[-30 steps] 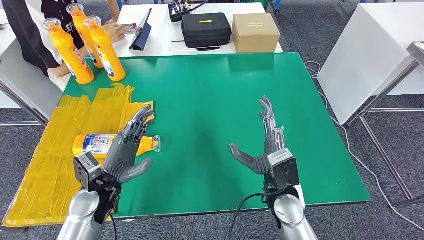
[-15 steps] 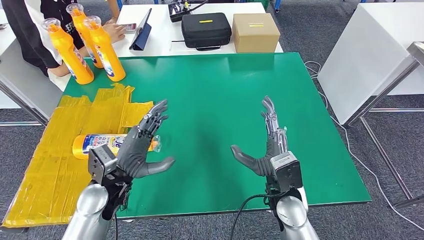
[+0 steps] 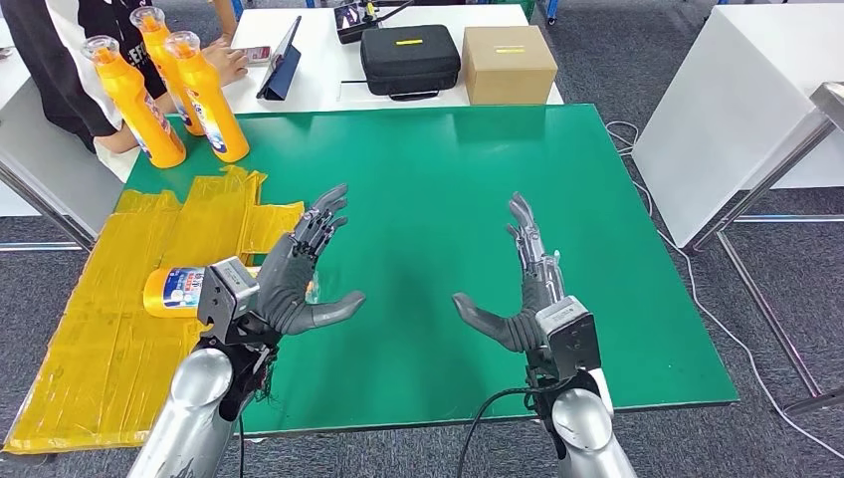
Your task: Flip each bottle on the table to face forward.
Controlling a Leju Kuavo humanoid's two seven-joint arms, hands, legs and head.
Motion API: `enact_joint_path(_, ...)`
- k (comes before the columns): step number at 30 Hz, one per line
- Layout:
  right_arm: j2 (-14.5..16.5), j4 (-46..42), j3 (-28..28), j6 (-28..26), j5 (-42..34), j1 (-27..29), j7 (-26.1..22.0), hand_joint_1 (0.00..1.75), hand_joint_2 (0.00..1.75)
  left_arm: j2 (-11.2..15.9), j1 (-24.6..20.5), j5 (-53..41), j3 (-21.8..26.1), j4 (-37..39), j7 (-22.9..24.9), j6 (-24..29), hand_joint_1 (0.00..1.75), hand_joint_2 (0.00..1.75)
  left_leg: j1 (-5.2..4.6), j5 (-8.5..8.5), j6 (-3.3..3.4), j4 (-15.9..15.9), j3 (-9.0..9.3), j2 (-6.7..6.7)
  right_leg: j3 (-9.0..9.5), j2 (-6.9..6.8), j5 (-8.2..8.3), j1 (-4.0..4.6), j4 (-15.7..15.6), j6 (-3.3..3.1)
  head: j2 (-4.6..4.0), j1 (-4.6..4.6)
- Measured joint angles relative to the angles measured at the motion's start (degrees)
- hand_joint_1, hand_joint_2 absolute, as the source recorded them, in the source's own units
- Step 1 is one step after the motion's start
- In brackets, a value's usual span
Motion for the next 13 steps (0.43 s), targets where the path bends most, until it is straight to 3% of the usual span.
enact_joint_path(13, 0.01, 1.86, 0.00, 2.92, -1.23, -1.11, 0.76, 0.00, 1.75, 0.24, 0.05, -0.75, 0.24, 0.09, 0.10, 1.79, 0.00, 1.75, -0.01, 0.01, 0.01, 0.00, 0.00, -0.02, 0.02, 0.00, 0.00, -0.01, 0.01, 0.00, 0.00, 0.00)
